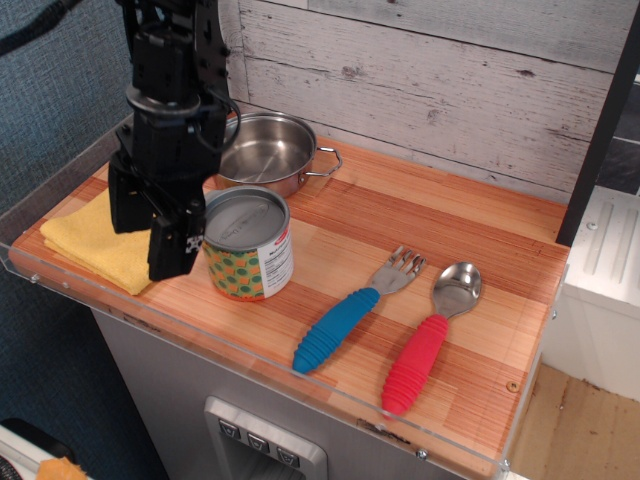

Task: Move the canned good back behind the silverware.

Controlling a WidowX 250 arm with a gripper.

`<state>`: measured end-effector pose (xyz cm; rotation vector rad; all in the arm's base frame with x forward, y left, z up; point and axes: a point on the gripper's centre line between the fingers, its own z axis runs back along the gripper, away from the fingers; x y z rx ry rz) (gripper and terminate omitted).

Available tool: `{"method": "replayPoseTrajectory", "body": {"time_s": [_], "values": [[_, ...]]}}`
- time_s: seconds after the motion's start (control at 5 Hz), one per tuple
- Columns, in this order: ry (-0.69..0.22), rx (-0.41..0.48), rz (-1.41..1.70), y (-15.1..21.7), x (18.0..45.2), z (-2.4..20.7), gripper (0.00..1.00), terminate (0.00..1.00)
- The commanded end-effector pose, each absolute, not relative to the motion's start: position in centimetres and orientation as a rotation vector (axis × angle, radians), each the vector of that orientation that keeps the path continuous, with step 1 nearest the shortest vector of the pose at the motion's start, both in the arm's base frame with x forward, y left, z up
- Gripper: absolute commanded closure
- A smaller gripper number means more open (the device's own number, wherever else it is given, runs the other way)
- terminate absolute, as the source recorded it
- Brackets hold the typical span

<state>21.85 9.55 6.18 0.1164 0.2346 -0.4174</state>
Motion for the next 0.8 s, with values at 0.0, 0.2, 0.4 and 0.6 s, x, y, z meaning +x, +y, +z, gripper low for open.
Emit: {"method": "replayPoseTrajectory", "body": {"time_s": [0.0, 0.2, 0.4, 0.6], "values": [[0.093, 0.136, -0.482, 9.9, 24.4, 6.8, 0.00, 0.00], [0.067, 0.118, -0.519, 9.3, 25.5, 6.7, 0.00, 0.00], [0.067, 0.097, -0.552, 8.9, 26.3, 6.3, 0.00, 0.00], [0.065, 0.108, -0.568, 8.5, 26.6, 6.3, 0.00, 0.00]]}}
